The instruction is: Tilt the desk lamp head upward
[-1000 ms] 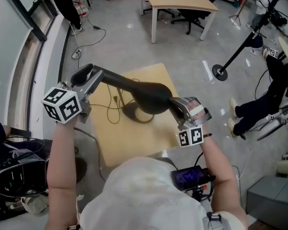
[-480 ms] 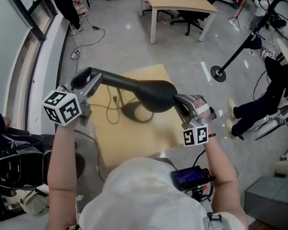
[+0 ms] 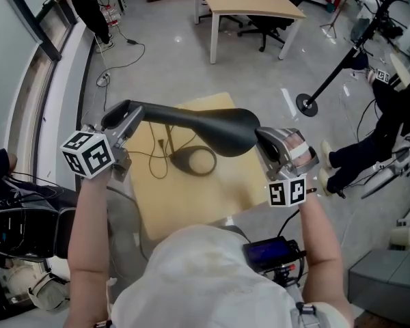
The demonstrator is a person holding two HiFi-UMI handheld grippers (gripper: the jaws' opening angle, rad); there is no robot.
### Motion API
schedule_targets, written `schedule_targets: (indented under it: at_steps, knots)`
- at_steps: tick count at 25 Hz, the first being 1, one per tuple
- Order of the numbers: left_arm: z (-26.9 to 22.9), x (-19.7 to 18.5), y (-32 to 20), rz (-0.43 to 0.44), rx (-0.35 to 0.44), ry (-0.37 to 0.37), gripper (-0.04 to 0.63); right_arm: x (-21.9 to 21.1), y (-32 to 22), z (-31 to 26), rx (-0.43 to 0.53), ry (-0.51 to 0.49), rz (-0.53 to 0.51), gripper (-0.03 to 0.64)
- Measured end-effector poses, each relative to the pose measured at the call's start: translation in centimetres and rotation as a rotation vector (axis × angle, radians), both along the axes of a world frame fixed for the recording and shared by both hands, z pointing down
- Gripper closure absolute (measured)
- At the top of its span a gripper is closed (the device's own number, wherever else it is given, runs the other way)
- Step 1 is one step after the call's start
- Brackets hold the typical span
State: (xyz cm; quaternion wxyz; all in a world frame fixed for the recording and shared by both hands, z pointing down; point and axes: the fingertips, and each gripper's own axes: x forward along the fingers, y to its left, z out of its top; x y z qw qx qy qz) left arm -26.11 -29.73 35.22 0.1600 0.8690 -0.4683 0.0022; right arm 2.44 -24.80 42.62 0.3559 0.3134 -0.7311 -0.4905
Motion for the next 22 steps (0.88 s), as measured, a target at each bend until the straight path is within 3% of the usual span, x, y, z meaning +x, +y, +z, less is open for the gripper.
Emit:
schedule_targets:
  at_steps: [6,13,22]
  knots:
    - [0.4,-0.3,0.2,-0.008,0.007,-0.017,0.403,0.0,0.1,-2.0,0.035,0.021,-0.009,0.546]
    - [0.6,-0.8,0.4,-0.033,0.042,-0.115,0.416,-0.6,0.1,-3.8,0.058,0.042,-0.023,0.549]
    - [1.2,-0.8,0.5,-0.007,-0.009,-0.116,0.417,-0.7,0.1,-5.9,0.098,0.045,-0.021,0.552]
